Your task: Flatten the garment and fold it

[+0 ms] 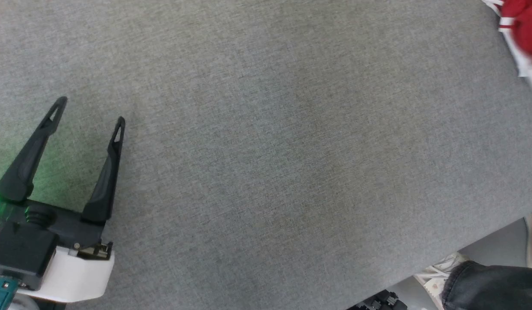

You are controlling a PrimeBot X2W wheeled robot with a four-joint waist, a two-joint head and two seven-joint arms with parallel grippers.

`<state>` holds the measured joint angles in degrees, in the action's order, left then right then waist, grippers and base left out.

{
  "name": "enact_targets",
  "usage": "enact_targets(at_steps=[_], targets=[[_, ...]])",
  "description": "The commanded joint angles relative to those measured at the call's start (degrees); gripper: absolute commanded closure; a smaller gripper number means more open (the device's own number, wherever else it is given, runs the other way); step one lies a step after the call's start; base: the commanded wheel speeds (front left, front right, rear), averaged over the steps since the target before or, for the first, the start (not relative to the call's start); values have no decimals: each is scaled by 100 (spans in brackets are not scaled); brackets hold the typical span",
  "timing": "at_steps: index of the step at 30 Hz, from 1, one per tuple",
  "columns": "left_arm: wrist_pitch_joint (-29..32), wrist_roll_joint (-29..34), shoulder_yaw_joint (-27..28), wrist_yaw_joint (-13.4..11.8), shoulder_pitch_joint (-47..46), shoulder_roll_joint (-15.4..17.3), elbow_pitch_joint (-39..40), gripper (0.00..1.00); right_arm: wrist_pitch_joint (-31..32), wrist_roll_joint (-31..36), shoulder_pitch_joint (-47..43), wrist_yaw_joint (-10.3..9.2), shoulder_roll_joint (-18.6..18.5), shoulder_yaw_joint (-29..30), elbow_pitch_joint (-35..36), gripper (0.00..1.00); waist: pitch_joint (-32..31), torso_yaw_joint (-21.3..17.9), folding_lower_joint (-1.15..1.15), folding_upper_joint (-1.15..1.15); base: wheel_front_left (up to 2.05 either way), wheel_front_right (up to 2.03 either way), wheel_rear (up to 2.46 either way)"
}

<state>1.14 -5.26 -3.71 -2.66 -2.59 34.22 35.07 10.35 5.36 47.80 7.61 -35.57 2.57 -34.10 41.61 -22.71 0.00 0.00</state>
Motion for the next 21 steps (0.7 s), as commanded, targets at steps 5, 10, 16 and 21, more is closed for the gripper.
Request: enact_targets(at_steps=[5,10,16,21], targets=[[-157,-31,-2,-97,-142,-68,-63,0,-157,143,236,-12,71,40,-262,0,-61,76,0,0,0,0,0],[-382,-185,-46,-160,-176,-237,-179,0,-227,224,295,-12,39,51,-429,0,-233,179,0,0,0,0,0],[-640,-345,-145,-241,-178,-473,-516,0,-326,221,140,-12,-50,136,-533,0,-582,369,0,0,0,0,0],[-937,-475,-208,-354,-156,-727,-810,0,-503,185,-147,-12,-107,110,-496,0,-989,552,0,0,0,0,0]])
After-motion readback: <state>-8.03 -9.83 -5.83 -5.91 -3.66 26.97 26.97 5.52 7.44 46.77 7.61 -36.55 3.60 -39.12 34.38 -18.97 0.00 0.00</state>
